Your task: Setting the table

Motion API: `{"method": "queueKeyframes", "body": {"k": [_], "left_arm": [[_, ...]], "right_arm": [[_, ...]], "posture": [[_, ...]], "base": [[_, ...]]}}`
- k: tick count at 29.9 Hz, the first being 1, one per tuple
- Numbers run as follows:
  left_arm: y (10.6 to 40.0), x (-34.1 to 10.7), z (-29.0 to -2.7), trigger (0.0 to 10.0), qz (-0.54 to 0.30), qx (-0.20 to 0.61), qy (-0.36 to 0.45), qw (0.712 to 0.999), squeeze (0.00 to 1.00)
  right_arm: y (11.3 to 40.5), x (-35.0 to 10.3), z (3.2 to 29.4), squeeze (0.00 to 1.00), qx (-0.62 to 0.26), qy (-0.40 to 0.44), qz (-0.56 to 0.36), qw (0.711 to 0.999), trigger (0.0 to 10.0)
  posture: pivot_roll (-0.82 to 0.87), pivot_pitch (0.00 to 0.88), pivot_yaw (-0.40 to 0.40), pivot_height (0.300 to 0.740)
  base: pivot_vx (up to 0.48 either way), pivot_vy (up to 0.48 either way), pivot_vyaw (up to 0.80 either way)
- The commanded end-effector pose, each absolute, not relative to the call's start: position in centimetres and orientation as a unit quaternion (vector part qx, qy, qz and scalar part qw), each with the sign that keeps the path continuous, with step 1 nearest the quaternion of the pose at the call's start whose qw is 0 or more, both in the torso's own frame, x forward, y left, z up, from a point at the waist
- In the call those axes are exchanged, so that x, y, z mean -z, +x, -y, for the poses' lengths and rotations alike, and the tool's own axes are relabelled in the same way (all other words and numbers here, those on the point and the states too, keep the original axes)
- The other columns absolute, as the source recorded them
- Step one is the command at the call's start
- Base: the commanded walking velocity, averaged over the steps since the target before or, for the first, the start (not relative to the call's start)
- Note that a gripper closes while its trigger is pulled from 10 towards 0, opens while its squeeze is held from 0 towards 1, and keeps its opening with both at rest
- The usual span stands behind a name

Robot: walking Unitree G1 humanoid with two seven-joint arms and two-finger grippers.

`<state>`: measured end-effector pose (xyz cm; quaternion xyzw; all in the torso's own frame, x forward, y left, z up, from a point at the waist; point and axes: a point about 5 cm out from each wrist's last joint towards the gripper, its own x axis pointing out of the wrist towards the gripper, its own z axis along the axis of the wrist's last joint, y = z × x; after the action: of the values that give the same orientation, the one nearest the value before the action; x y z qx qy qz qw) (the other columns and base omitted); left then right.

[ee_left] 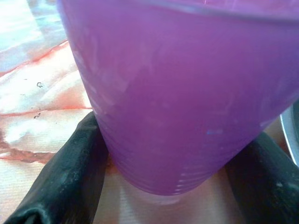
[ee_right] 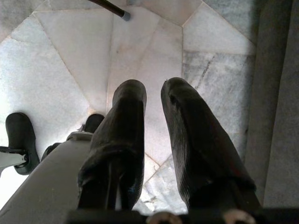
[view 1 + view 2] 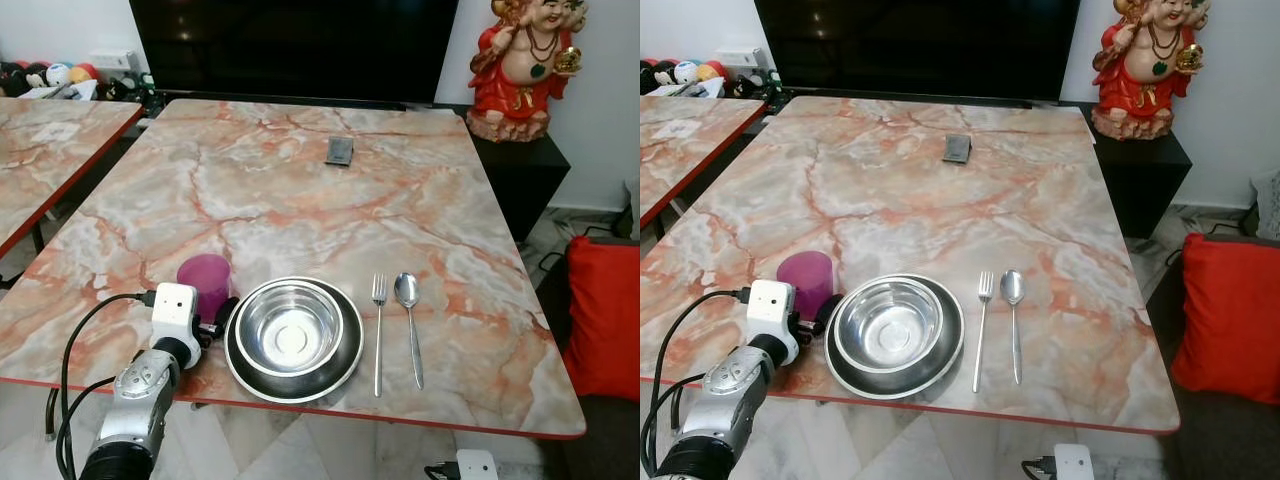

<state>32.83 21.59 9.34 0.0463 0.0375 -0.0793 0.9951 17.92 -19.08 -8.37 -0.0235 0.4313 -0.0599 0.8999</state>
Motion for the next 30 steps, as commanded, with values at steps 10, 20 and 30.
{"method": "queueKeyframes", "body": {"k": [10, 20, 30], "left_arm": [[32.48, -8.84, -21.92, 10.0, -0.050, 0.082, 0.059, 0.994, 0.40], [32.11, -8.66, -22.25, 10.0, -0.051, 0.081, 0.071, 0.993, 0.58], [31.96, -8.66, -22.29, 10.0, -0.050, 0.083, 0.073, 0.993, 0.59]], "right_arm": [[17.34, 8.64, 19.26, 0.00, 0.062, -0.022, -0.443, 0.894, 10.0], [17.10, 8.76, 19.25, 0.00, 0.061, -0.022, -0.446, 0.893, 10.0], [16.97, 8.78, 19.53, 0.00, 0.063, -0.023, -0.448, 0.892, 10.0]], "posture": [[0.00, 0.097, -0.012, 0.740], [0.00, 0.099, -0.012, 0.740], [0.00, 0.099, -0.012, 0.740]], "base": [[0.000, 0.000, 0.00], [0.000, 0.000, 0.00], [0.000, 0.000, 0.00]]}}
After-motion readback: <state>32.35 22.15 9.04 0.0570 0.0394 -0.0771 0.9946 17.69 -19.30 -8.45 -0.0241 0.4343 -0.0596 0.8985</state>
